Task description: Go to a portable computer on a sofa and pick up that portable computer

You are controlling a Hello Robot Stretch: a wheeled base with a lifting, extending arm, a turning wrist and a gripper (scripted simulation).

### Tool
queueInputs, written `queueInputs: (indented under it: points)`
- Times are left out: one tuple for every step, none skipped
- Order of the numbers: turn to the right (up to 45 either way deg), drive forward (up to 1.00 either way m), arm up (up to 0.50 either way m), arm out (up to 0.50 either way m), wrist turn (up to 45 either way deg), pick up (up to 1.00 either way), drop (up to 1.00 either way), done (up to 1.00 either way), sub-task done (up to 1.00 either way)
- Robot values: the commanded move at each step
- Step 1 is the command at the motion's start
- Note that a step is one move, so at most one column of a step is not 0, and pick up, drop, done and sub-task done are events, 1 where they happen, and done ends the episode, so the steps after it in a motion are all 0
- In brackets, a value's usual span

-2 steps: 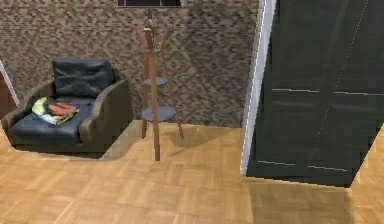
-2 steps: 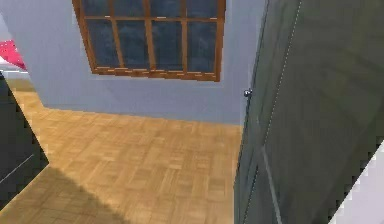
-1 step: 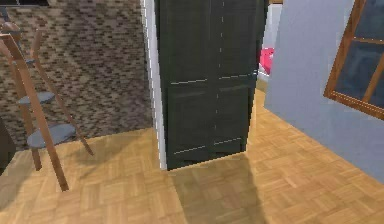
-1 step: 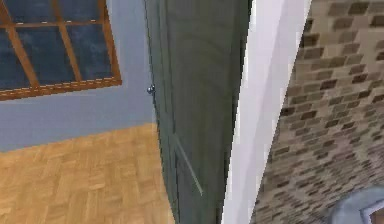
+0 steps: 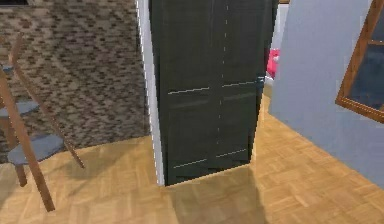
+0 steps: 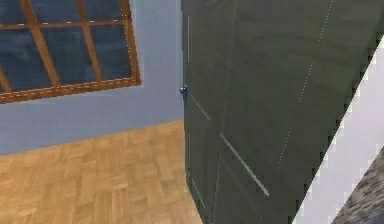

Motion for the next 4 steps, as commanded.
queueInputs:
  points:
    - [-18.0,0.00,0.00,0.00,0.0,0.00,0.00,0.00,0.00]
    - [0.0,0.05,0.00,0.00,0.0,0.00,0.00,0.00,0.00]
    - [-45.0,0.00,0.00,0.00,0.0,0.00,0.00,0.00,0.00]
    - [-45.0,0.00,0.00,0.00,0.0,0.00,0.00,0.00,0.00]
